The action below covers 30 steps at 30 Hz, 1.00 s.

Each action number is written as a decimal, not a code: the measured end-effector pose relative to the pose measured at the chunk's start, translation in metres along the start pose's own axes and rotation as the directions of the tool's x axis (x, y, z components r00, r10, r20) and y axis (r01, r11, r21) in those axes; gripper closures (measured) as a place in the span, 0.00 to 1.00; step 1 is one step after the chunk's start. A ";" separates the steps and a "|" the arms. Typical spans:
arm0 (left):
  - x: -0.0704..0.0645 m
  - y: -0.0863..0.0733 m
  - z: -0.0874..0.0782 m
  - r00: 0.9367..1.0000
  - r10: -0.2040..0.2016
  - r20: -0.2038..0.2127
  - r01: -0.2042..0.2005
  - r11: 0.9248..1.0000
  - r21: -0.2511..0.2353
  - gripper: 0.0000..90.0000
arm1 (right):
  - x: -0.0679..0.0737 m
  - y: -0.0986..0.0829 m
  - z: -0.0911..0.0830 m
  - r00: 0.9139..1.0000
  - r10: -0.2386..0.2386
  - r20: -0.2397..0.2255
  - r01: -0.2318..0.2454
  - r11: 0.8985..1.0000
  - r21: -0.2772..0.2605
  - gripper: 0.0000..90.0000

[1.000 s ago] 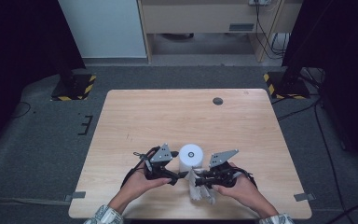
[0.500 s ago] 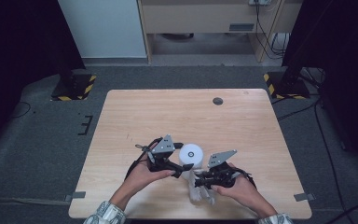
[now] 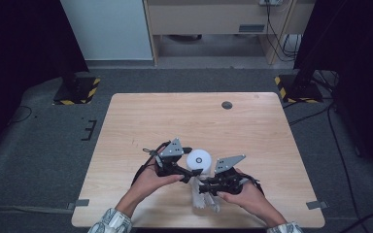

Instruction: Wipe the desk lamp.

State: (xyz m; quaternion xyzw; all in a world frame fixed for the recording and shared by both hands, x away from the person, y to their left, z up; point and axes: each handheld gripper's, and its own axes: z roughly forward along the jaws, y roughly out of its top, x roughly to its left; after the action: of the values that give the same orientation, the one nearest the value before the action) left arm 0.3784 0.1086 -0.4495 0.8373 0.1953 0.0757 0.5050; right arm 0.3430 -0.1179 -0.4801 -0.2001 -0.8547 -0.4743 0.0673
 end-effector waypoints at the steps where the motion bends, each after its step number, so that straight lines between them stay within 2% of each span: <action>1: 0.000 0.000 0.000 1.000 -0.001 -0.001 0.001 1.000 -0.001 0.14 | -0.002 -0.001 0.002 1.000 0.006 0.003 -0.006 1.000 0.006 0.88; 5: 0.001 -0.001 -0.001 1.000 -0.006 -0.005 0.006 1.000 -0.002 0.15 | -0.007 -0.005 0.012 0.999 0.037 0.005 -0.037 0.999 0.034 0.88; 10: 0.002 -0.001 -0.001 1.000 -0.007 -0.003 0.007 1.000 -0.001 0.16 | -0.010 -0.010 0.018 0.999 0.049 0.009 -0.050 0.997 0.066 0.88; 22: 0.002 -0.002 -0.001 1.000 -0.008 -0.002 0.008 1.000 0.004 0.16 | -0.012 -0.013 0.021 0.998 0.065 0.010 -0.066 0.994 0.082 0.88; 24: 0.002 -0.002 -0.001 1.000 -0.009 -0.002 0.009 1.000 0.005 0.16 | -0.010 -0.012 0.018 0.998 0.062 0.011 -0.062 0.995 0.074 0.88; 30: 0.002 -0.002 -0.001 1.000 -0.015 0.000 0.015 1.000 0.001 0.16 | -0.004 0.000 -0.001 0.999 0.041 0.005 -0.041 0.999 -0.005 0.88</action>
State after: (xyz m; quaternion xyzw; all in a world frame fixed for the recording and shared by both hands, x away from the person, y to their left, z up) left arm 0.3792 0.1117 -0.4510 0.8361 0.2014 0.0720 0.5052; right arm 0.3463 -0.1201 -0.4807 -0.2188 -0.8494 -0.4744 0.0745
